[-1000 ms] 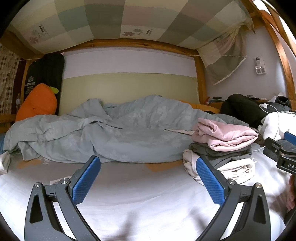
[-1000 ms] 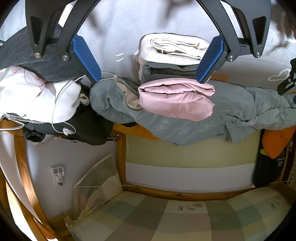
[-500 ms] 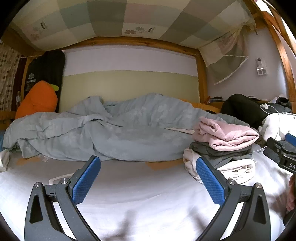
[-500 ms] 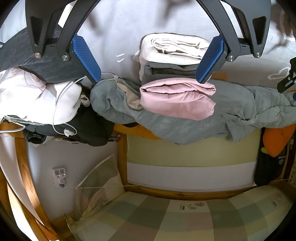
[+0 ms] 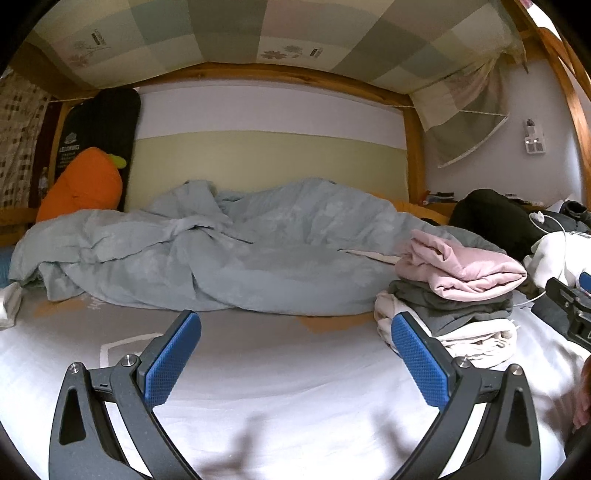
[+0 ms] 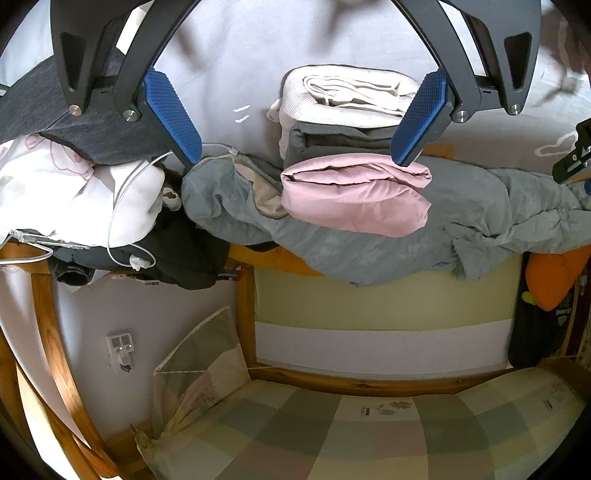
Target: Fold small clothes
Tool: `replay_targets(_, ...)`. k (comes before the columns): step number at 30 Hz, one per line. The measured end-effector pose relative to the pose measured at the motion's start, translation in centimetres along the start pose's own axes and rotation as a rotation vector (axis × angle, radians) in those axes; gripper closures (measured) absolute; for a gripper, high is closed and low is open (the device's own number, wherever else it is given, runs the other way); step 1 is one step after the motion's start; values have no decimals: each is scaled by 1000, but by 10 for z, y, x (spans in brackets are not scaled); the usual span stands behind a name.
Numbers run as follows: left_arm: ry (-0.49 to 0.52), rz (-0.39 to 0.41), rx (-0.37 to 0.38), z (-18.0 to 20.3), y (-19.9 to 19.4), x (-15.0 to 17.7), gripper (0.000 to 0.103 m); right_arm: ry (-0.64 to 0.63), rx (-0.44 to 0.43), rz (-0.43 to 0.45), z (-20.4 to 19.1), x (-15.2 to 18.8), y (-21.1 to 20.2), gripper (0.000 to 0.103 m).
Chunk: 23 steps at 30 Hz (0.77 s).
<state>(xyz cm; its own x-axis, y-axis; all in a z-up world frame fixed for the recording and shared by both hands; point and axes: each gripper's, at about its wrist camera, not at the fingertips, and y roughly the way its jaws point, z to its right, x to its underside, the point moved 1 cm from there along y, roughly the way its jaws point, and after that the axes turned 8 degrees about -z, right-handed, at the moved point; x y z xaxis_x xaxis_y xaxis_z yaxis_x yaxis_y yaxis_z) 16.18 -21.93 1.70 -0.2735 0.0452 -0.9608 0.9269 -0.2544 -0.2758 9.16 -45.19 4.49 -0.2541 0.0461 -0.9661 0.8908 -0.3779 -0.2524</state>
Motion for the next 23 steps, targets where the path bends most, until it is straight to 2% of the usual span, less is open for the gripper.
replay_targets(10, 26, -1, 4, 3, -1, 0, 1, -8, 1, -8, -1, 0, 5, 1)
replay_targets(16, 35, 12, 7, 4, -3, 1, 1, 8, 16, 18, 0, 1, -5, 1)
replay_targets(23, 41, 10, 6, 6, -2, 1, 1, 9, 26, 8, -1, 4, -12, 1)
